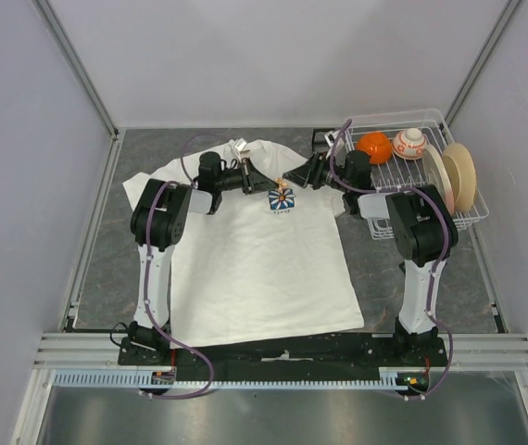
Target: Remove the brooch from the garment
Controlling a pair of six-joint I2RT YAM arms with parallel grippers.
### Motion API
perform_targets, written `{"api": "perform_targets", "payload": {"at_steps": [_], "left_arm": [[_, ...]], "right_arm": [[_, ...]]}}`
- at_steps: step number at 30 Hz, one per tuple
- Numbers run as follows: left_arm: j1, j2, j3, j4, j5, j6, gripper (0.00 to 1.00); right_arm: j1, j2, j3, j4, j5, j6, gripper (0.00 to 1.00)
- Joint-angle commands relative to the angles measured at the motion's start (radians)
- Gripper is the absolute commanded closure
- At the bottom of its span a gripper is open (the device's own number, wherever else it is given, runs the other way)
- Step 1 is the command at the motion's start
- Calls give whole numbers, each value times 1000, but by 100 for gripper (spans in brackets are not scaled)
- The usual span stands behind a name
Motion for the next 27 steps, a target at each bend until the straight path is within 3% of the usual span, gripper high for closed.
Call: {"api": "perform_targets", "payload": {"at_steps": [1,4,11,16,27], "left_arm": [[15,-93,-39,106,-57,-10,98],[18,-109,-61,127,-76,-9,98],[38,-113,-90,227,-70,-59,98],[39,-91,-85,281,-53,-115,98],[39,-77,-68,281,-34,-124,98]], "right_arm": [[27,27,47,46,-34,-5,34],[50,37,73,-55,-11,-67,35],[53,57,81,-38,-12,-53,38],[53,75,89,1,-35,-26,48],[53,64,74,37,-35,-10,45]]}}
